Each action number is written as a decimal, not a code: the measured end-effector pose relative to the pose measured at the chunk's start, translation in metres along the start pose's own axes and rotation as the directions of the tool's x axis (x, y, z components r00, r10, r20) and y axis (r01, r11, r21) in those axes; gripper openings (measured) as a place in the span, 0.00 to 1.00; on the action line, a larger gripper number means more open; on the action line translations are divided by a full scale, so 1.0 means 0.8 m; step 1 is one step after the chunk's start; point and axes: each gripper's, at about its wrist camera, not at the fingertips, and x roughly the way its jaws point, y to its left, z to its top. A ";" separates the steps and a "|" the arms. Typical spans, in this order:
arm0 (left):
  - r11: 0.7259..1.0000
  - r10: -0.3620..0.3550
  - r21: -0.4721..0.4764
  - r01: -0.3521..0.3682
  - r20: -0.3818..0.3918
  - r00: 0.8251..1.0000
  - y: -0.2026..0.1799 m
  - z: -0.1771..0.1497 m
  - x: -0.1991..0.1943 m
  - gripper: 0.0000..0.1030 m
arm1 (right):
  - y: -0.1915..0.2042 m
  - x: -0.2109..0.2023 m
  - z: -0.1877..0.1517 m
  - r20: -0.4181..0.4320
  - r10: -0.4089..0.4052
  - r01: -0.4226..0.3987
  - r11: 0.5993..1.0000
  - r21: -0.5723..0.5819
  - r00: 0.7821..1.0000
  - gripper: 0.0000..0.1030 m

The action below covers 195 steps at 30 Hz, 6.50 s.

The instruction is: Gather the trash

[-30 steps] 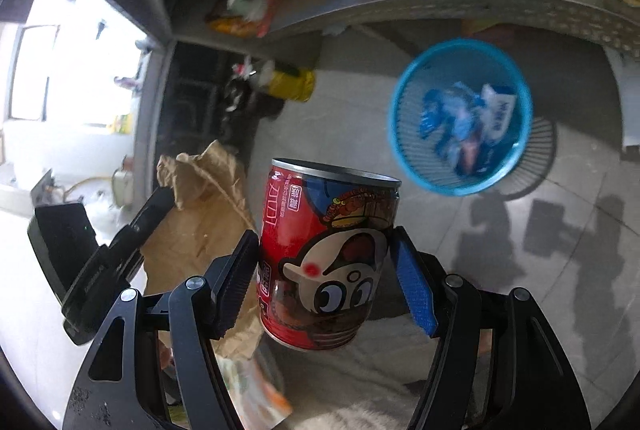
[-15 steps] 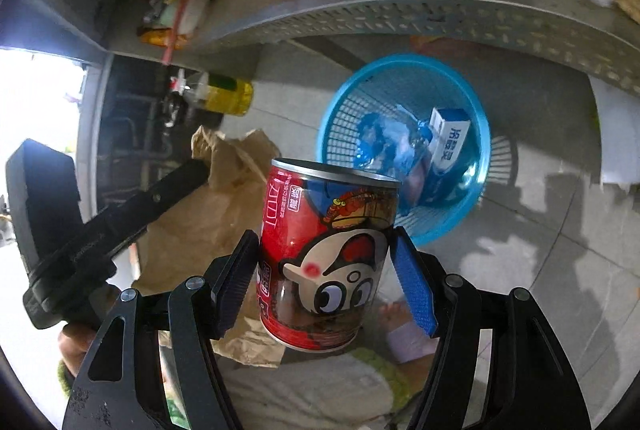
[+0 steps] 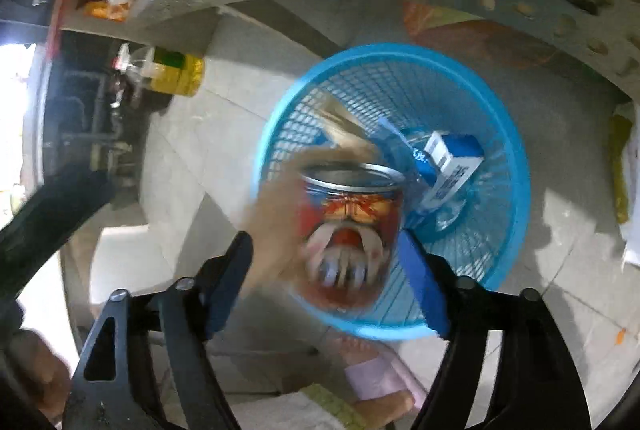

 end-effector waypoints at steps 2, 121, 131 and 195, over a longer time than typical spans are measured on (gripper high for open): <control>1.000 -0.005 0.016 0.004 0.026 1.000 0.000 -0.001 -0.024 0.55 | -0.002 -0.003 -0.001 0.018 -0.010 0.010 1.000 -0.005 1.000 0.74; 0.646 0.524 -0.763 0.034 0.475 0.707 0.314 -0.708 -0.470 0.87 | 0.673 0.089 -0.463 -0.145 -0.230 -0.013 0.495 -0.869 0.963 0.85; 0.572 0.582 -0.818 -0.065 0.349 0.734 0.333 -0.679 -0.453 0.87 | 0.634 0.044 -0.533 0.044 -0.185 0.052 0.038 -0.998 0.982 0.78; 0.512 0.348 -0.849 0.132 0.346 0.871 0.248 -0.778 -0.451 0.68 | 0.619 0.023 -0.527 -0.118 -0.112 -0.101 0.148 -0.984 0.987 0.83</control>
